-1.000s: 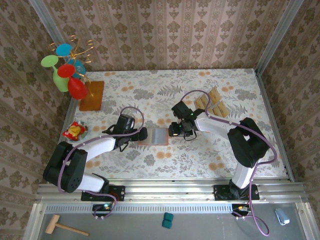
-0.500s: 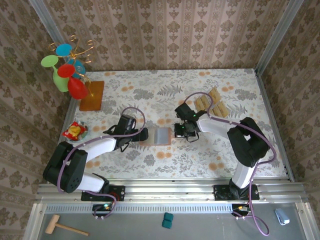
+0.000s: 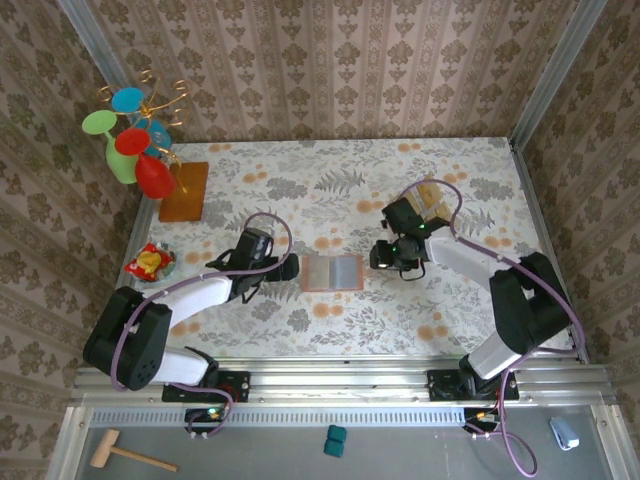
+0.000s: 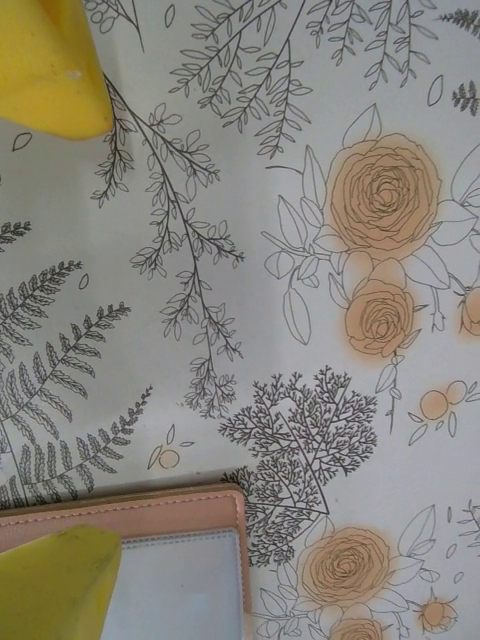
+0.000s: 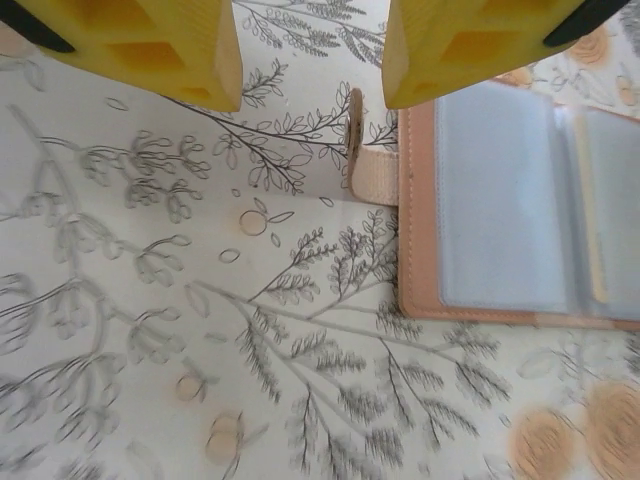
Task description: Put the credit cards into the card holder
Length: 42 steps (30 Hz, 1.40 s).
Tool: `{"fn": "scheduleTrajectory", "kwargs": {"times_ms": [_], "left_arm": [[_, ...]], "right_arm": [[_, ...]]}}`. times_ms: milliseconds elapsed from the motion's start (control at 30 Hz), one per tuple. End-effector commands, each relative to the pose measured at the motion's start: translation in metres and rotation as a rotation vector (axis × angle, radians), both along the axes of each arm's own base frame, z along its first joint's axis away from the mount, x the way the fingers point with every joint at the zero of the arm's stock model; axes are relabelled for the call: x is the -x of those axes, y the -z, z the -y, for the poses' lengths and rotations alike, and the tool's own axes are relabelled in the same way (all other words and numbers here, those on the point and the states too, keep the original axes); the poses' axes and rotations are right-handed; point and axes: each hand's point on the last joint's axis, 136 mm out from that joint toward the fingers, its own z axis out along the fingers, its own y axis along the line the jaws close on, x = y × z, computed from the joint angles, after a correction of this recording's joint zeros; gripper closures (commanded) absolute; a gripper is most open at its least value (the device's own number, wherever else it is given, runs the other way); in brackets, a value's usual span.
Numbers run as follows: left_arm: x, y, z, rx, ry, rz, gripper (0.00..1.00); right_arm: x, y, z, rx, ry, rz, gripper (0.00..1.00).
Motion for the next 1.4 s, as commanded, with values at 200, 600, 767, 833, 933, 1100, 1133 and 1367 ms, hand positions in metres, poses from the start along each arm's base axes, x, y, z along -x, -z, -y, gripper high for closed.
{"fn": "scheduleTrajectory", "kwargs": {"times_ms": [200,600,767,833,933,1100,1133,1367], "left_arm": [[-0.005,-0.012,0.007,0.019,0.004,0.014,0.00],[-0.006,-0.011,0.009,0.022,0.009,0.008,0.00],[-0.005,-0.010,0.007,0.015,0.006,0.008,0.00],[-0.005,-0.009,0.008,0.017,0.008,0.002,0.00],[-0.005,-0.008,0.010,0.017,0.008,-0.001,0.00],[-0.006,-0.011,0.010,0.014,0.011,0.002,0.00],[-0.006,-0.011,0.010,0.012,0.012,0.002,0.00],[-0.007,-0.010,0.010,0.006,0.014,-0.002,0.00]], "right_arm": [[-0.059,-0.083,0.070,0.099,0.120,0.161,0.56],[-0.113,-0.081,0.100,0.351,0.102,0.142,0.59],[-0.125,-0.076,0.103,0.409,0.072,0.144,0.60],[-0.132,-0.074,0.102,0.425,0.058,0.143,0.61],[-0.143,-0.071,0.098,0.436,0.049,0.143,0.62],[-0.157,-0.063,0.099,0.496,0.031,0.128,0.64],[-0.160,-0.062,0.100,0.510,0.027,0.126,0.65],[-0.171,-0.051,0.100,0.556,-0.005,0.107,0.68]]}}
